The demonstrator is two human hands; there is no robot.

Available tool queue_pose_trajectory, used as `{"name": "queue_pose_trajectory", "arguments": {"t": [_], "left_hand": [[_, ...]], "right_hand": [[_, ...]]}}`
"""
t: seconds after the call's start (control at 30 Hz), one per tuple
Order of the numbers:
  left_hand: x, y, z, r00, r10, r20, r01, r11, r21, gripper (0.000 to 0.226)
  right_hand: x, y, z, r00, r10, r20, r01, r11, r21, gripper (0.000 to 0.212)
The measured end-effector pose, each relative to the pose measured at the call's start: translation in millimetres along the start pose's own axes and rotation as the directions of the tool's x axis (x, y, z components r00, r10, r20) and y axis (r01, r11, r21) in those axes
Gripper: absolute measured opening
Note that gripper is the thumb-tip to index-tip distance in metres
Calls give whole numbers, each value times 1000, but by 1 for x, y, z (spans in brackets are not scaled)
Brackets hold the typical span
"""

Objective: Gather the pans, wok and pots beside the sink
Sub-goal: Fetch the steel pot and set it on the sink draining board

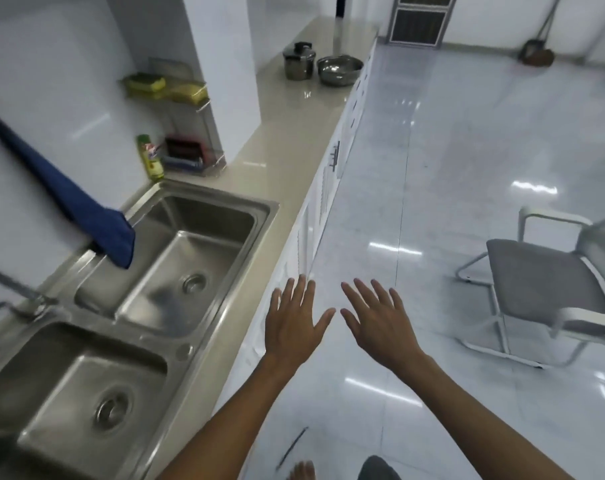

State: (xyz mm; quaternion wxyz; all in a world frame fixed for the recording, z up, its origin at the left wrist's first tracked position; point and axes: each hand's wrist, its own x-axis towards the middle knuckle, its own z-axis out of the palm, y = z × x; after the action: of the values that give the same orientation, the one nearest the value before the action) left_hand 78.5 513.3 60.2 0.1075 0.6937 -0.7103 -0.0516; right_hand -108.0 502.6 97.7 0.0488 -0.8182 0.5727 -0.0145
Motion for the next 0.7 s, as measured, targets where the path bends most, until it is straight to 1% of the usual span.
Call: {"name": "queue_pose_trajectory", "arguments": {"t": [0.07,0.2,0.33,0.37,0.43,0.5,0.57,0.63,0.7], "left_hand": [[48,0,-5,999,31,-25,-32,1000,-2,83],[138,-4,3,999,52,-8,-51,998,22,83],[236,-7,14,998,60,-19,-60,998,23,83],[263,-7,18,998,60,-10,-59,998,32,83],[321,-5,26,999,35,18,-35,999,35,86],[375,-2,27,1000,8,9,-9,1000,20,91],[435,6,30,1000,13,1,-13,1000,13,97],[485,13,29,1000,7,-13,-7,1000,19,97],[535,21,32,1000,-15,-6,15,1000,10,91]], "right_hand": [[40,11,-7,999,35,-21,-35,999,11,58],[120,39,-11,998,66,2,-66,997,36,61],[215,73,-10,998,56,-2,-56,997,62,76],[241,84,-10,998,65,0,-65,995,70,76],[293,109,-13,997,72,33,-74,994,86,74],[344,133,-18,997,64,32,-66,995,78,75],[399,160,-27,998,48,36,-51,995,84,75],[447,183,-38,999,25,37,-27,998,64,69],[493,207,-44,999,22,43,-24,998,56,65]]}}
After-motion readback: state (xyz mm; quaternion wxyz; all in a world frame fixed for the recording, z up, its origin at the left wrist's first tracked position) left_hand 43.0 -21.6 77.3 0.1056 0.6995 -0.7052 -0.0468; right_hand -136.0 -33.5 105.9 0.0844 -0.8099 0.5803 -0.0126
